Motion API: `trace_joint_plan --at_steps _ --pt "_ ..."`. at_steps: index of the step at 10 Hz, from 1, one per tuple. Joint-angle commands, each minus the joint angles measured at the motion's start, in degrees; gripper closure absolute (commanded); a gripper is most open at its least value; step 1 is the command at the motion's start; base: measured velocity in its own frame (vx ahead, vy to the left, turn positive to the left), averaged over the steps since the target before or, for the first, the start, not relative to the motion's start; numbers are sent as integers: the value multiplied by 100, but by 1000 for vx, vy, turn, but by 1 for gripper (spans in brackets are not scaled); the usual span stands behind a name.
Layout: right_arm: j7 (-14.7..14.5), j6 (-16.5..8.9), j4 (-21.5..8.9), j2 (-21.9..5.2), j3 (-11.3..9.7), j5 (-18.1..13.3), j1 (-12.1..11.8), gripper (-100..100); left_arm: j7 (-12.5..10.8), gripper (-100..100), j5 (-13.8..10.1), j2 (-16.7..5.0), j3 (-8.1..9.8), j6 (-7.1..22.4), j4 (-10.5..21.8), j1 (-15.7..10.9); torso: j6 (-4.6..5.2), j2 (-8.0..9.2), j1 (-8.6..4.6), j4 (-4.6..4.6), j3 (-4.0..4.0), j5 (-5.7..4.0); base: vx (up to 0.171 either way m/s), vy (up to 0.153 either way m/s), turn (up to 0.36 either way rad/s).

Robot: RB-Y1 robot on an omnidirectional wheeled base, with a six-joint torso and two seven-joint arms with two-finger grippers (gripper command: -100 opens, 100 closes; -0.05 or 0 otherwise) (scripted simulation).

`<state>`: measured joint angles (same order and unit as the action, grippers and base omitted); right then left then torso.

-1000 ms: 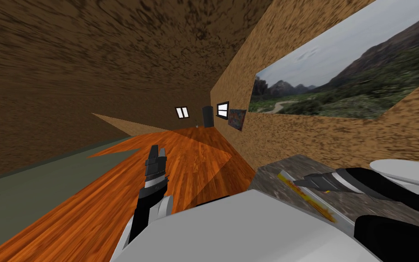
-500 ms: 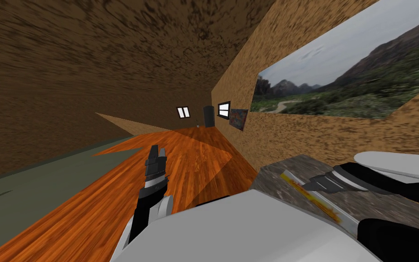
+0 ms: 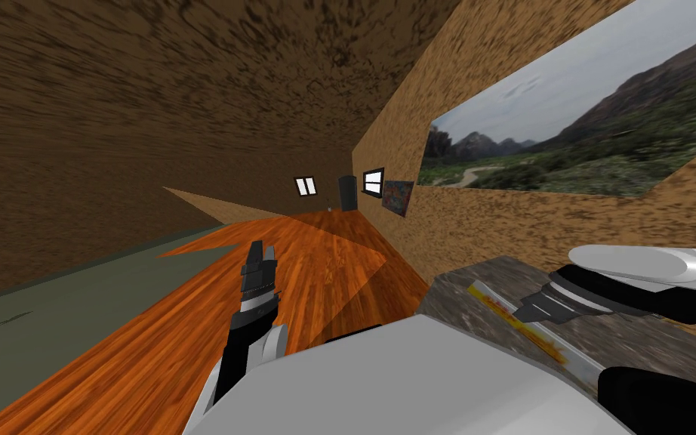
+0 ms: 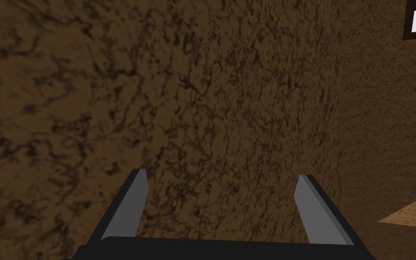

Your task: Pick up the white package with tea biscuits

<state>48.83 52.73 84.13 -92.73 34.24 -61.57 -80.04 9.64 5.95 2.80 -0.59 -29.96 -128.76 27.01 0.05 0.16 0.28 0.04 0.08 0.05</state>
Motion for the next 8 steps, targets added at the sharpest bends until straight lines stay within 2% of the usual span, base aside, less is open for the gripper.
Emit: trace_joint_plan --at_steps 1,2,3,4,8 --pt "92 49 -101 -183 -68 -38 -41 -100 0 0 0 0 0 0 0 0 0 0 0 0 0 0 -25 37 7" --pt "45 16 -91 -148 -95 9 10 -100 0 0 0 0 0 0 0 0 0 1 -2 0 0 -1 -12 16 2" --pt "52 18 -103 -163 -108 11 12 0 0 0 0 0 0 0 0 0 1 -1 -9 0 0 -2 0 0 0" --pt "-18 -131 -77 -53 -317 21 45 -100 0 0 0 0 0 0 0 0 1 -4 -14 0 -2 -3 22 -5 94" --pt "-181 -477 -22 201 -807 45 123 -100 0 0 0 -1 1 0 0 1 0 -17 -22 -4 -10 -6 36 -11 77"
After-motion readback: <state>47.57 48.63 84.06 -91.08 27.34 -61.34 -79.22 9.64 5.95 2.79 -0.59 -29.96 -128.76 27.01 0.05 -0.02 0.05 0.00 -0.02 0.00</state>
